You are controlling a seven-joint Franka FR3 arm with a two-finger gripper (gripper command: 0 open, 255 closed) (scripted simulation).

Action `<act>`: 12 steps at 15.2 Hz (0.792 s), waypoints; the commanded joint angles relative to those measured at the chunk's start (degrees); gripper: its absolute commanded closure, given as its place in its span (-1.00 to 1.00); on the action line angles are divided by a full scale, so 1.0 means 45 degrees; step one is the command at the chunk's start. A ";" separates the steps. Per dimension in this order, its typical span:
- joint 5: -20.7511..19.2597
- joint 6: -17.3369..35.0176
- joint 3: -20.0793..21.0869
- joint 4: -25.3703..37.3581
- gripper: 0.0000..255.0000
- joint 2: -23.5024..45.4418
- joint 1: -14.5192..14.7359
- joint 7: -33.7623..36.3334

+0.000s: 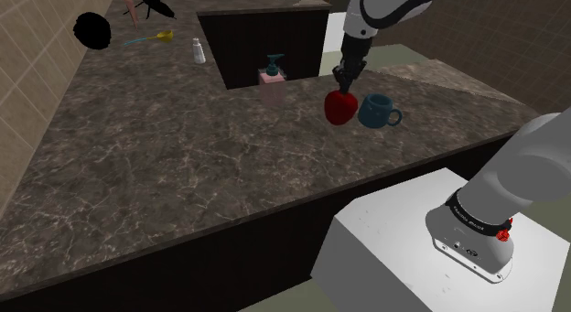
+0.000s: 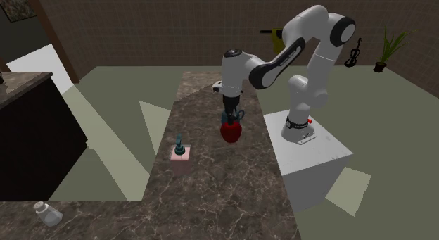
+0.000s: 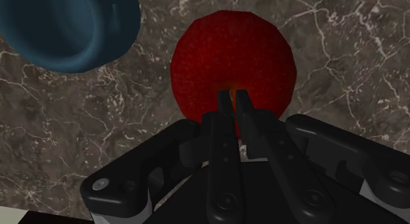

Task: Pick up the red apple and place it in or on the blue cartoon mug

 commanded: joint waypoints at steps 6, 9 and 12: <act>0.0013 -0.1263 -0.0021 0.0842 1.00 -0.0419 0.0004 0.0006; 0.0014 -0.1790 -0.0034 0.1244 1.00 -0.0544 0.0002 0.0004; 0.0012 -0.2313 -0.0046 0.1669 1.00 -0.0643 -0.0002 0.0004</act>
